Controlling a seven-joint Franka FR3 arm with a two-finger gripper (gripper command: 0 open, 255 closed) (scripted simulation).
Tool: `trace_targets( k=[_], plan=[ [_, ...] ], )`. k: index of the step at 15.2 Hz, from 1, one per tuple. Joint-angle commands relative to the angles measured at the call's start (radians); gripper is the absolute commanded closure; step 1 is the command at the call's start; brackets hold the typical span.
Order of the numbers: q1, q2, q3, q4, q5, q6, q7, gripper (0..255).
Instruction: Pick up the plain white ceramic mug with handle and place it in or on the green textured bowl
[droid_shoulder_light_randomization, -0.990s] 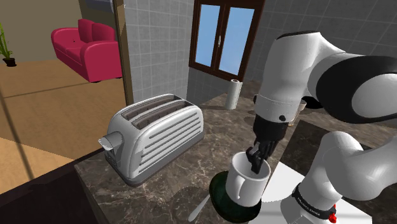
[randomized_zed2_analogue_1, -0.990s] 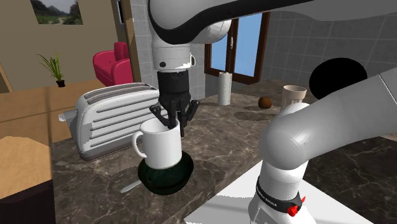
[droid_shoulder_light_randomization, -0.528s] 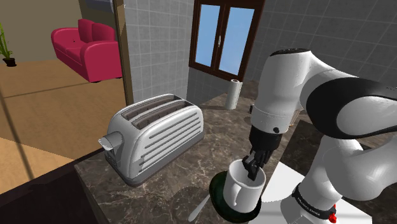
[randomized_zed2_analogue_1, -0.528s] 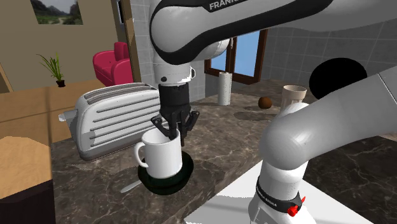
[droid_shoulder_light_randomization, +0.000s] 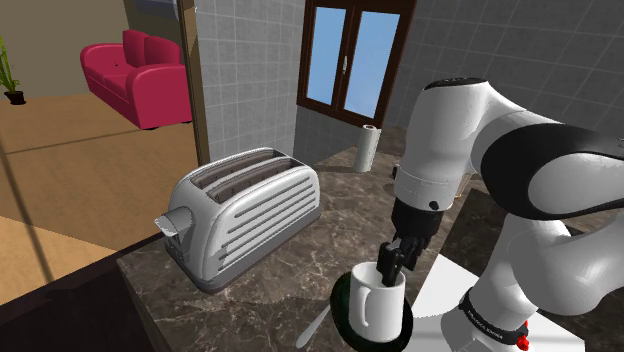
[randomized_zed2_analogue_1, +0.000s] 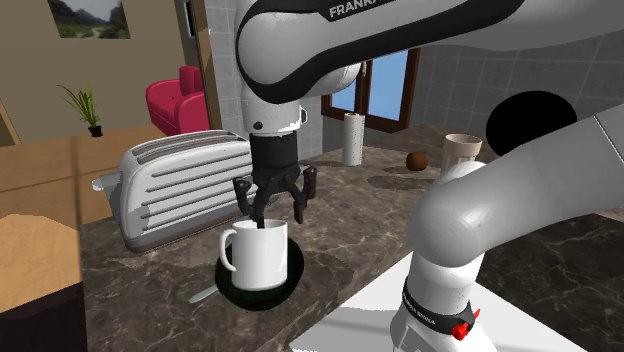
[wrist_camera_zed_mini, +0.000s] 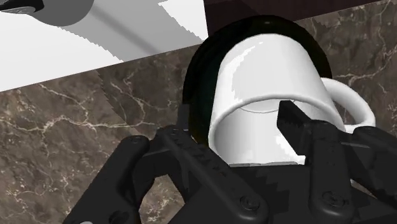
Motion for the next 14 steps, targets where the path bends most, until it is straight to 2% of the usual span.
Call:
trace_targets(
  k=[1,4,8,14],
  plan=[
    [0.000,0.000,0.000,0.000,0.000,0.000,0.000,0],
    [0.000,0.000,0.000,0.000,0.000,0.000,0.000,0],
    [-0.021,0.003,-0.047,0.121,-0.047,-0.119,0.007,0],
    [-0.021,0.003,-0.047,0.121,-0.047,-0.119,0.007,0]
  ],
)
